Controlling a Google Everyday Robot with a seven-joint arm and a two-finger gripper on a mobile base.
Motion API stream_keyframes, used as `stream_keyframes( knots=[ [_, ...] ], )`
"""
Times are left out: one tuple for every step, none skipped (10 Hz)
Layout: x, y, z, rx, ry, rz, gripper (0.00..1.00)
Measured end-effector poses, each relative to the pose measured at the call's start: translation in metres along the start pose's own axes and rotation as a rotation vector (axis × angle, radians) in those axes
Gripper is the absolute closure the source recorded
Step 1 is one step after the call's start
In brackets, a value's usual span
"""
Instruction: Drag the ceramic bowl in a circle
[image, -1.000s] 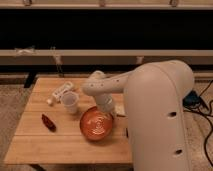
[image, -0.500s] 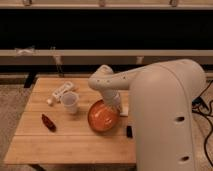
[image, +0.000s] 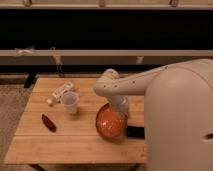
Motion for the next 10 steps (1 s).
stream_keyframes(
  knots=[
    [0.012,0.007,0.000,-0.004,0.012,-0.027,1.00],
    [0.021,0.017,-0.001,-0.011,0.023,-0.067,1.00],
    [0.024,0.026,0.001,-0.019,0.032,-0.099,1.00],
    [0.025,0.043,0.002,-0.031,0.040,-0.137,0.95],
    [0.022,0.057,0.003,-0.038,0.045,-0.165,0.86],
    [0.020,0.066,0.003,-0.042,0.046,-0.183,0.78],
    [0.016,0.078,0.003,-0.053,0.047,-0.201,0.65],
    [0.011,0.084,0.003,-0.062,0.043,-0.205,0.57],
    [0.004,0.088,0.001,-0.074,0.031,-0.206,0.45],
    [-0.001,0.089,0.001,-0.083,0.024,-0.203,0.37]
  ],
)
